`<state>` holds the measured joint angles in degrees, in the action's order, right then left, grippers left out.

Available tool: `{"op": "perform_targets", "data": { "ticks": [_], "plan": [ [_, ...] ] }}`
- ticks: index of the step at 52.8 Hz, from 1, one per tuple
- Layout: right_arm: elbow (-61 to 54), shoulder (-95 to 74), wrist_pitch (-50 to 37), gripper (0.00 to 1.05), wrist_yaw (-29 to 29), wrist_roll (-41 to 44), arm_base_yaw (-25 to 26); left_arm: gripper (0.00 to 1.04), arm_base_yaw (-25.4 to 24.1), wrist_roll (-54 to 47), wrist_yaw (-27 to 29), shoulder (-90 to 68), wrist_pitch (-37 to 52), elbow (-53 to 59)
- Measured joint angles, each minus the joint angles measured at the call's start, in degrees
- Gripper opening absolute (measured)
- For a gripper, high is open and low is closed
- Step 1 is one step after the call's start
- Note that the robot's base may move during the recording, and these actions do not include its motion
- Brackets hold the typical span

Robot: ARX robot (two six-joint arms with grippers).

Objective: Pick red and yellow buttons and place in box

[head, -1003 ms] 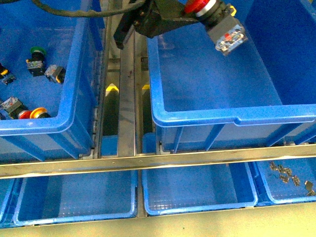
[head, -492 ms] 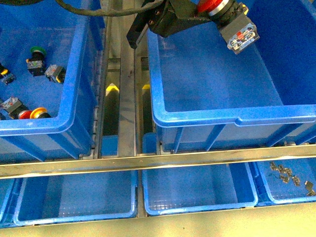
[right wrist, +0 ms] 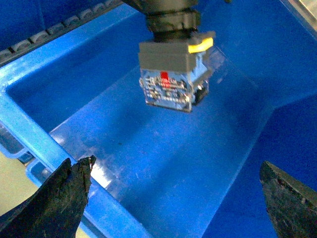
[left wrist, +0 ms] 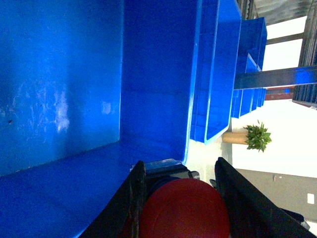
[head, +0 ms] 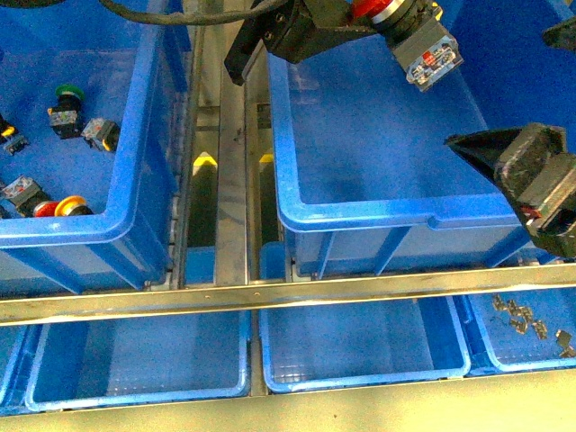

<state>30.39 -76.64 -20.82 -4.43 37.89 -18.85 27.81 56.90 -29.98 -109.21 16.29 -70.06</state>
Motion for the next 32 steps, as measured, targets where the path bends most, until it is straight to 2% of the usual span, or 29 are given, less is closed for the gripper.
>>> {"op": "perform_targets", "data": {
  "ticks": [15, 32],
  "plan": [
    [4.8, -7.5, -2.6, 0.99, -1.7, 5.5, -0.7, 0.34, 0.2, 0.2, 0.0, 0.0, 0.0, 0.0],
    [9.9, -13.3, -4.6, 0.99, -1.8, 7.2, -1.5, 0.34, 0.1, 0.9, 0.0, 0.0, 0.0, -0.3]
  ]
}}
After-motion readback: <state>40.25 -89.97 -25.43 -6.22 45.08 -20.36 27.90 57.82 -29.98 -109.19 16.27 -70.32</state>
